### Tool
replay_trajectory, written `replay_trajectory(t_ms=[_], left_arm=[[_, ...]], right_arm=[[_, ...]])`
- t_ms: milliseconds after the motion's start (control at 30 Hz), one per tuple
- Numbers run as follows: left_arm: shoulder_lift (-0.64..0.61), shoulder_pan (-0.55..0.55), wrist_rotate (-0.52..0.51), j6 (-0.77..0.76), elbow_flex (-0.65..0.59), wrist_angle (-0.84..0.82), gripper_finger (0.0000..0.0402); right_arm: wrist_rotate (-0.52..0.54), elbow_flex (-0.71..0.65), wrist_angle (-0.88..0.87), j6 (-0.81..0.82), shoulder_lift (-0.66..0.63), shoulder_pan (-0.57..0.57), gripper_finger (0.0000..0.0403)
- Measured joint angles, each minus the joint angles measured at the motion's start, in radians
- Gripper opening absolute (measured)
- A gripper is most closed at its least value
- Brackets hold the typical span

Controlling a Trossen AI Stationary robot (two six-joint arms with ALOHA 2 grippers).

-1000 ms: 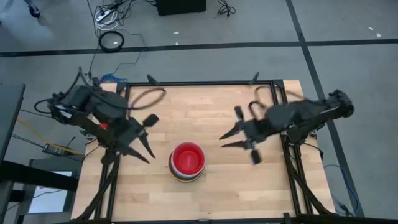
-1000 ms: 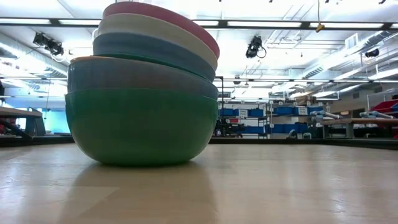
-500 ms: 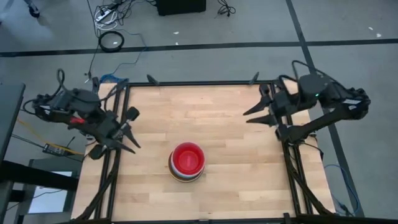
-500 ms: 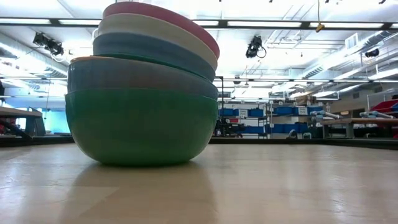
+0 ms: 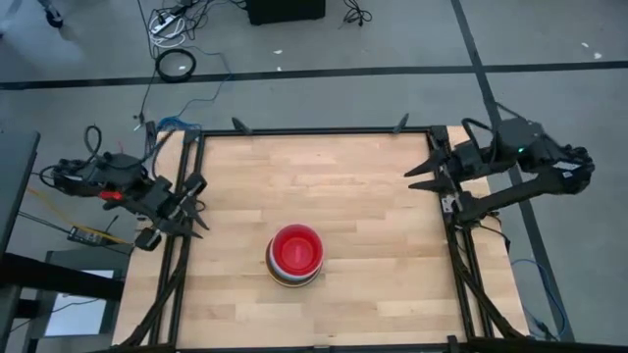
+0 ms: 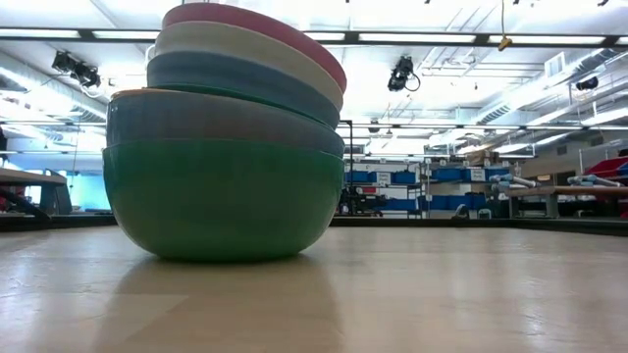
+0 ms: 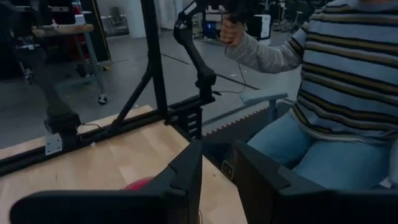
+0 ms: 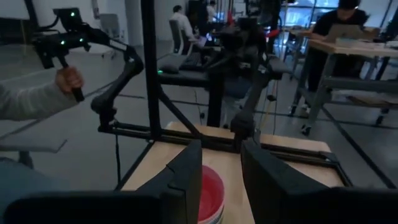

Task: Nest bowls inside each other
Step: Return to Home Position

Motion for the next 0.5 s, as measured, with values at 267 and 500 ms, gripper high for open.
replay_trajectory(t_ms=[267, 500], left_arm=[[-0.121, 0.000, -0.005, -0.025, -0.166, 0.107, 0.0097], [-0.278, 0.000, -0.003, -0.059, -0.349, 0.230, 0.0097]], right_arm=[[0.002, -0.444, 0.288, 0.105, -0.288, -0.040, 0.0100], [0.001, -0.706, 0.400, 0.174, -0.570, -0.040, 0.0100]])
